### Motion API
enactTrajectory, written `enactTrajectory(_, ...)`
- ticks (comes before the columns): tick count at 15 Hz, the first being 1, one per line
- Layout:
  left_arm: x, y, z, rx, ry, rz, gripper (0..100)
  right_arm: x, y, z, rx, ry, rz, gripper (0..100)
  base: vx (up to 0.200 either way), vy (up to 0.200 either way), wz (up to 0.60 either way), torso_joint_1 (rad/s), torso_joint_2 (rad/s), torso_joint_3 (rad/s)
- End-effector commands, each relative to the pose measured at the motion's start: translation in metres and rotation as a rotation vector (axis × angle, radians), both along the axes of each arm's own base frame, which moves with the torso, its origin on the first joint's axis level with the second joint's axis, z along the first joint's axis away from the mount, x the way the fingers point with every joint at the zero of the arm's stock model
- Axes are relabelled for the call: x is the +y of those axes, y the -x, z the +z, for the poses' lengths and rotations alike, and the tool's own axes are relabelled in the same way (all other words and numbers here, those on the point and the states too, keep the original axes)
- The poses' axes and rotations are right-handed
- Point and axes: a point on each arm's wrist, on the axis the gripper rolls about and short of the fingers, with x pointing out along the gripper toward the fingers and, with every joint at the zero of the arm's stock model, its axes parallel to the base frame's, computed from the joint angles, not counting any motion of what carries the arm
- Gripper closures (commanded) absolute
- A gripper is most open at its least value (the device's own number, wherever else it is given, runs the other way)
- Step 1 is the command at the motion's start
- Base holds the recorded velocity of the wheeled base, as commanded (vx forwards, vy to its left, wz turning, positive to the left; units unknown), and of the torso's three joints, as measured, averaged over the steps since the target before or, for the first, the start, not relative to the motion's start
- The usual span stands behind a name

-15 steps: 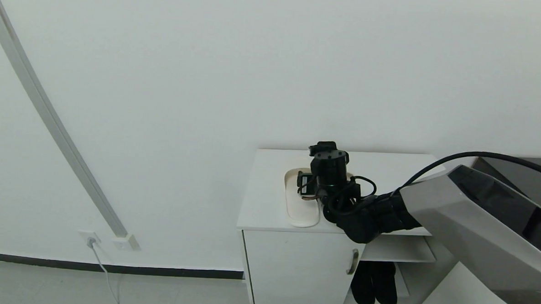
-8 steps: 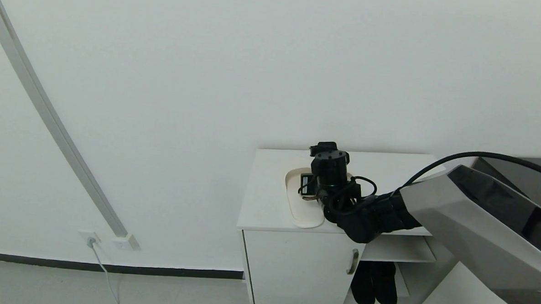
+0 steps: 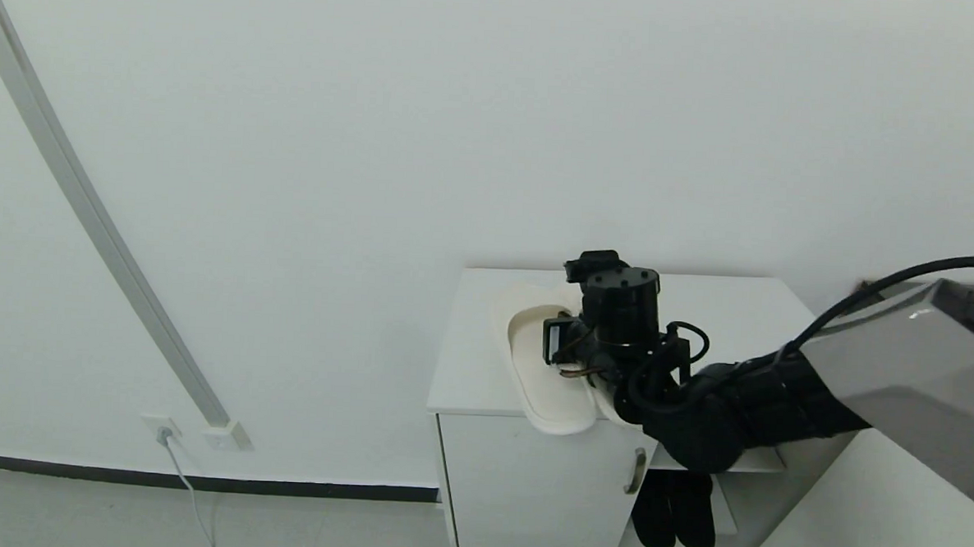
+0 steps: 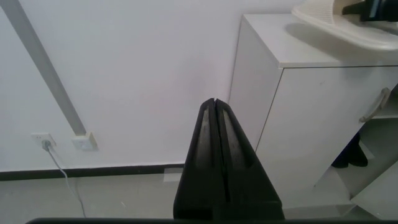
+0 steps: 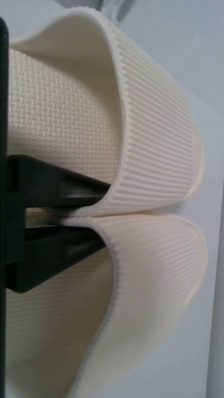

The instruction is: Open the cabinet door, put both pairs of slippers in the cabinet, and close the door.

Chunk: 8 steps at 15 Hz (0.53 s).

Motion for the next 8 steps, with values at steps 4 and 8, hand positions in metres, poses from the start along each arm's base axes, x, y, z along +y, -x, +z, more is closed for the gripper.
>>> enactTrajectory(4, 0.000, 0.000, 0.000, 0.000, 0.000, 0.000, 100, -0.057, 0.093, 0.029, 0.014, -0.019, 0.258, 100, 0.000, 0.000, 0.00, 0.000, 0.00, 0.000)
enactTrajectory(8, 0.000, 0.000, 0.000, 0.000, -0.001, 0.000, 100, -0.069, 0.124, 0.029, 0.032, -0.001, 0.342, 100, 0.000, 0.000, 0.00, 0.000, 0.00, 0.000)
